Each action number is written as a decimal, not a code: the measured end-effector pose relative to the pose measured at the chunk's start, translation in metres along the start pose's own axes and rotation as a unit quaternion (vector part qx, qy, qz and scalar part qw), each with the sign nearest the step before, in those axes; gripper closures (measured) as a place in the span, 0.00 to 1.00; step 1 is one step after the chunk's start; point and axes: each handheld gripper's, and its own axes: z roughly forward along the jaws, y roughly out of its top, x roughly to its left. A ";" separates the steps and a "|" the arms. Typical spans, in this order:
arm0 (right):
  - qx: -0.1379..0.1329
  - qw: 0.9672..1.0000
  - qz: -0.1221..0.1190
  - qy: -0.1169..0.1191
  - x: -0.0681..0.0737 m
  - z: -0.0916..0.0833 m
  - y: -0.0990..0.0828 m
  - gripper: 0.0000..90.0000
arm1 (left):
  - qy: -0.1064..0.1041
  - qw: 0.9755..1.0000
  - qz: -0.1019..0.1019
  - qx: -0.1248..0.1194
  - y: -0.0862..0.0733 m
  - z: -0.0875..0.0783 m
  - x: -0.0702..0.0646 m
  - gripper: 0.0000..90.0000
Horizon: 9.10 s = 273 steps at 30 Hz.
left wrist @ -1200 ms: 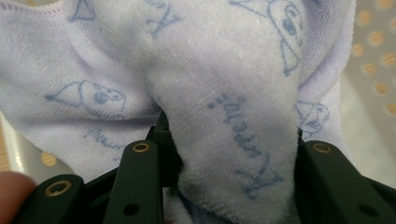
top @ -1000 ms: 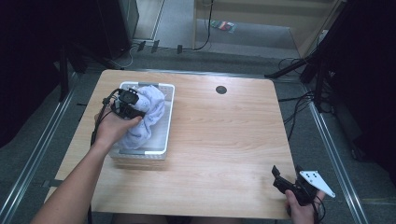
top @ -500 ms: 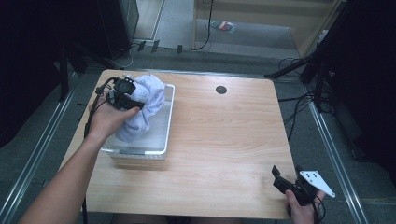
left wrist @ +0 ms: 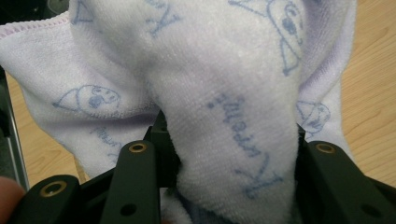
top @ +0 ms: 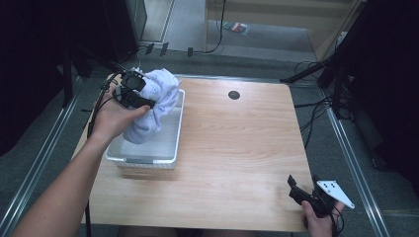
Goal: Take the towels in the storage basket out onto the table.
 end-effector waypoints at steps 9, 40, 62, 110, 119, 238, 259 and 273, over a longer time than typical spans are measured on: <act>0.001 1.000 -0.001 0.000 0.000 0.000 0.000 0.12 | -0.015 1.000 0.013 -0.010 0.011 -0.010 -0.013 0.62; 0.006 1.000 -0.006 -0.002 0.002 0.001 0.000 0.12 | -0.064 0.996 0.054 -0.017 0.043 0.004 -0.082 0.61; 0.005 1.000 -0.001 -0.001 0.001 0.001 0.000 0.12 | -0.086 0.994 0.072 -0.018 0.063 0.028 -0.129 0.60; 0.001 1.000 -0.001 0.001 0.000 0.000 0.000 0.12 | -0.147 0.986 0.078 0.018 0.032 0.143 -0.182 0.53; 0.001 1.000 0.000 0.002 0.001 0.000 0.000 0.12 | -0.138 0.988 0.064 0.019 0.030 0.140 -0.186 0.31; 0.017 1.000 0.006 -0.006 0.001 0.003 0.001 0.12 | -0.041 0.989 -0.087 -0.116 -0.143 -0.003 0.038 0.00; 0.019 1.000 0.008 -0.008 0.000 0.003 0.001 0.12 | -0.027 0.980 -0.126 -0.152 -0.197 -0.007 0.062 0.00; 0.020 1.000 0.008 -0.010 0.000 0.003 0.001 0.12 | -0.016 0.977 -0.141 -0.161 -0.231 -0.002 0.071 0.00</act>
